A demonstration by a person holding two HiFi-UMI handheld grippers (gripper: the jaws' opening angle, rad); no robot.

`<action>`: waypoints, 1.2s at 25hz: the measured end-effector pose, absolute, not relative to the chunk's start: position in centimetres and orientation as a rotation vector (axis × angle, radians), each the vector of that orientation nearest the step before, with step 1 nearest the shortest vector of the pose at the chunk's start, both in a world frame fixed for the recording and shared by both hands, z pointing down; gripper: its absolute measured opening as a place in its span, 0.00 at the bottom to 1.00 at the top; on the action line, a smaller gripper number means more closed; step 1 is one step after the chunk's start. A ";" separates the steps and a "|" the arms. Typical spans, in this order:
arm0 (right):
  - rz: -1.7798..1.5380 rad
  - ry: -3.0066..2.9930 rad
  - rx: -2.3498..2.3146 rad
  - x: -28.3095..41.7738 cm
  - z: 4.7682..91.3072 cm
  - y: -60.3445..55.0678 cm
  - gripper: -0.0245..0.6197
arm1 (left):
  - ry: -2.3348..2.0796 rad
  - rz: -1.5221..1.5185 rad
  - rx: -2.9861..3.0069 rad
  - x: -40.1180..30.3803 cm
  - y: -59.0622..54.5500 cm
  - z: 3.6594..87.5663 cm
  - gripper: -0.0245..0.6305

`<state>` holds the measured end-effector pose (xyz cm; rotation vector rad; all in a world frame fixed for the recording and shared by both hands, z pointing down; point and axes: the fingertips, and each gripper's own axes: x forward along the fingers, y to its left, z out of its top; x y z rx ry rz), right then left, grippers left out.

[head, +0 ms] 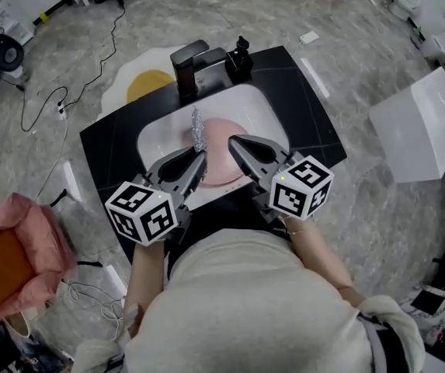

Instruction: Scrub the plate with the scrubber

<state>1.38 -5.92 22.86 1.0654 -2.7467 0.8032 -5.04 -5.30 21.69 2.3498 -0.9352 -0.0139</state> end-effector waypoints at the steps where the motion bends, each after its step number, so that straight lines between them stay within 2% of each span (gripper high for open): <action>1: 0.803 -2.741 1.061 1.4 23.1 -5.7 0.05 | -0.938 -0.007 2.343 -5.0 -5.0 22.0 0.16; 30: 0.887 -2.665 1.012 0.6 25.7 -3.8 0.05 | -0.947 0.065 2.324 -5.5 -4.0 23.6 0.16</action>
